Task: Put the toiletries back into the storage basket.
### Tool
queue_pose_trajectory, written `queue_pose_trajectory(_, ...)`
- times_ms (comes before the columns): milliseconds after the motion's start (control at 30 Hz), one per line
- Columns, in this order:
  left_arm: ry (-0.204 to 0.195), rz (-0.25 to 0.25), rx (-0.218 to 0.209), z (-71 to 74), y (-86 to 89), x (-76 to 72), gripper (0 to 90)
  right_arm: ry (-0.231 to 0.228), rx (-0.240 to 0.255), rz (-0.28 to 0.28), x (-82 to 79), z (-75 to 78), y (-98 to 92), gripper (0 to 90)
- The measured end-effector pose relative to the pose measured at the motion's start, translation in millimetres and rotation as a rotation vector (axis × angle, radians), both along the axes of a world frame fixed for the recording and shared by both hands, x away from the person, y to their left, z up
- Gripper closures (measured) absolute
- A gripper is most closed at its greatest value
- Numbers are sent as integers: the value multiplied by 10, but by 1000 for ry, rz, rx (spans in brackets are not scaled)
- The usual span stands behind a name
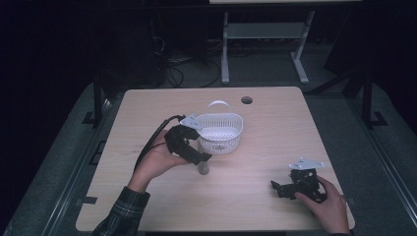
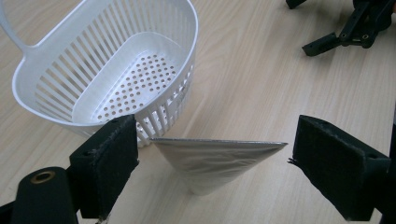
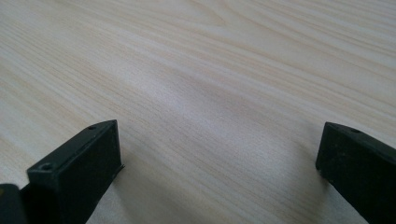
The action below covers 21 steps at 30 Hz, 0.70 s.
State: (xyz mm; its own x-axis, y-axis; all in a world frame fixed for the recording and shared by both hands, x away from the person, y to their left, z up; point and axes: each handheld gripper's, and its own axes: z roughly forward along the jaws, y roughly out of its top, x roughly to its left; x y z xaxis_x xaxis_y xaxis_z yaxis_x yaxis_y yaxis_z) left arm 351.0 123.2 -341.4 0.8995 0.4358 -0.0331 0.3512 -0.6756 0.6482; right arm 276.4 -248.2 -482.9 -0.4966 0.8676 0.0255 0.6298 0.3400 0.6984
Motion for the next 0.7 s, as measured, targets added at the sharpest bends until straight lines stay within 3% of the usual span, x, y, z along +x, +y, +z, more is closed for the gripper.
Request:
queue_pose_trajectory(433, 20, -10, 35, -90, -93, 54, 146, 0, 0, 0, 1, 0, -1, 0)
queue_pose_trajectory(700, 20, -16, 34, -81, -90, 55, 239, 0, 0, 1, 1, 0, -1, 0)
